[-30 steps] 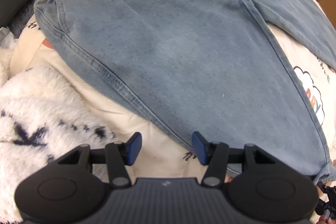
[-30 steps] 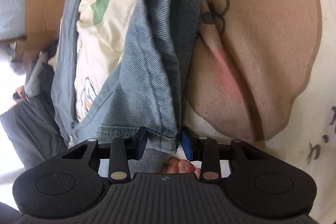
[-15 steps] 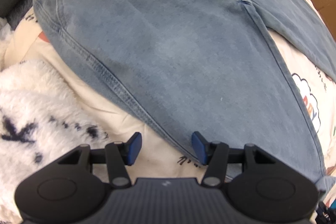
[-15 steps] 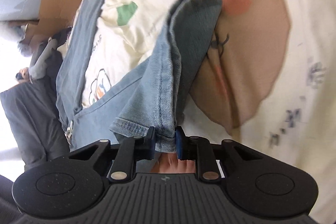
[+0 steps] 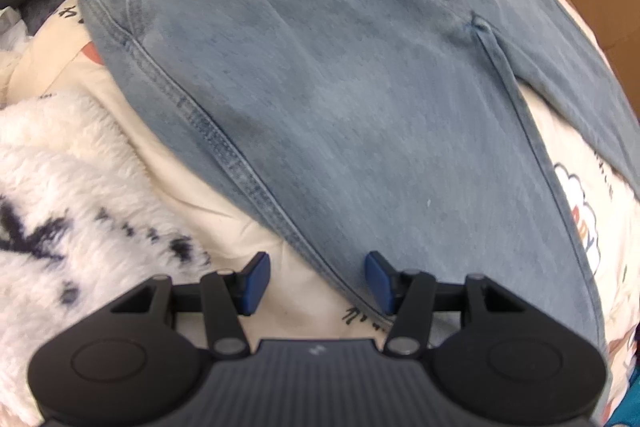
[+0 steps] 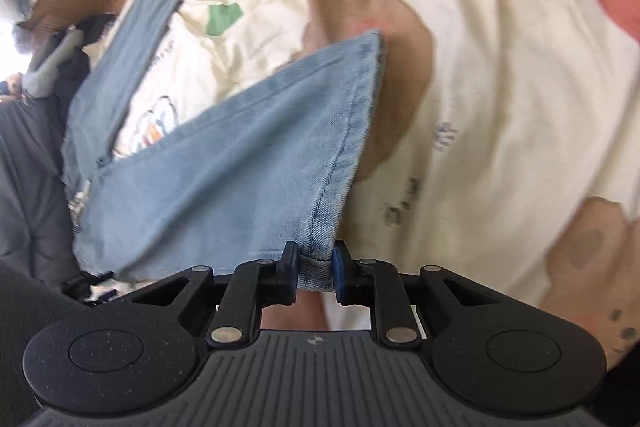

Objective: Fold clothes
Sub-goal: 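Fold the held hem over the jeans leg with the right gripper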

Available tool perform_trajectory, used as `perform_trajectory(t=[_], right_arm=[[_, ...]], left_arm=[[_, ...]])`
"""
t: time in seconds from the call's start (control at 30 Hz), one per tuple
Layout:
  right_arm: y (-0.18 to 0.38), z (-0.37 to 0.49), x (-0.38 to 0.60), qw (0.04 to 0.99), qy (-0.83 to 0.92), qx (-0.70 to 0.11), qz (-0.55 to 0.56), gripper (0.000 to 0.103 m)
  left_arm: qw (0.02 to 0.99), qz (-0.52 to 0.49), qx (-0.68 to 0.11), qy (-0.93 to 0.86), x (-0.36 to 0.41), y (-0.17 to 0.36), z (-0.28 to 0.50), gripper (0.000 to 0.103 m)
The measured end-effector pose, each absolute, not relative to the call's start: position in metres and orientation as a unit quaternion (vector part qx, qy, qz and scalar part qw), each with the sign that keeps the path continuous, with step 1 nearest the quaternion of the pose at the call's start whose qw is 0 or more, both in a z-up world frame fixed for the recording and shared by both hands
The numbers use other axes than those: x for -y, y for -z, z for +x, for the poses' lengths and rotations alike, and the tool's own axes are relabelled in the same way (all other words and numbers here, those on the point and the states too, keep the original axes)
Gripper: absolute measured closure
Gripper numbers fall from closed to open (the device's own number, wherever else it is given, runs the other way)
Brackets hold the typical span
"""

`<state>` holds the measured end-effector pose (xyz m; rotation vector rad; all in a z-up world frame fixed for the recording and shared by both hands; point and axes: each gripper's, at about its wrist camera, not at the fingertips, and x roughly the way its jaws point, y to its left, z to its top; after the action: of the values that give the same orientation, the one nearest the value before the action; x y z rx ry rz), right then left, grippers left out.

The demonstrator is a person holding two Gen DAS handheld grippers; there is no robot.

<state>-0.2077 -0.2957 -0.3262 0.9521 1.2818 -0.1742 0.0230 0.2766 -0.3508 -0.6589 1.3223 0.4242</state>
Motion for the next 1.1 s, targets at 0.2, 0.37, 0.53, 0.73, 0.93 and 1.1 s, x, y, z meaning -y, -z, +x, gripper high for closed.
perform_trajectory(t=[0.2,0.37,0.53,0.73,0.93,1.1], right_arm=[[0.318,-0.218,0.299,0.692,0.086,-0.596,0.399,0.097],[0.318,-0.215,0.295,0.693,0.09,-0.612,0.37,0.098],[0.344,-0.215,0.289,0.683,0.111,-0.632,0.349,0.098],[0.39,-0.221,0.282,0.667,0.138,-0.641,0.353,0.097],[0.404,-0.236,0.287,0.67,0.159,-0.616,0.382,0.074],[0.399,-0.247,0.293,0.682,0.154,-0.593,0.4,0.06]], left_arm=[[0.732,-0.329,-0.561,-0.202,-0.29,0.347,0.016,0.048],[0.739,-0.344,-0.537,-0.216,-0.302,0.341,0.007,0.053],[0.741,-0.355,-0.51,-0.255,-0.318,0.34,-0.001,0.062],[0.733,-0.346,-0.516,-0.276,-0.323,0.348,0.004,0.065],[0.711,-0.356,-0.528,-0.297,-0.332,0.365,0.015,0.065],[0.697,-0.364,-0.534,-0.31,-0.337,0.372,0.024,0.065]])
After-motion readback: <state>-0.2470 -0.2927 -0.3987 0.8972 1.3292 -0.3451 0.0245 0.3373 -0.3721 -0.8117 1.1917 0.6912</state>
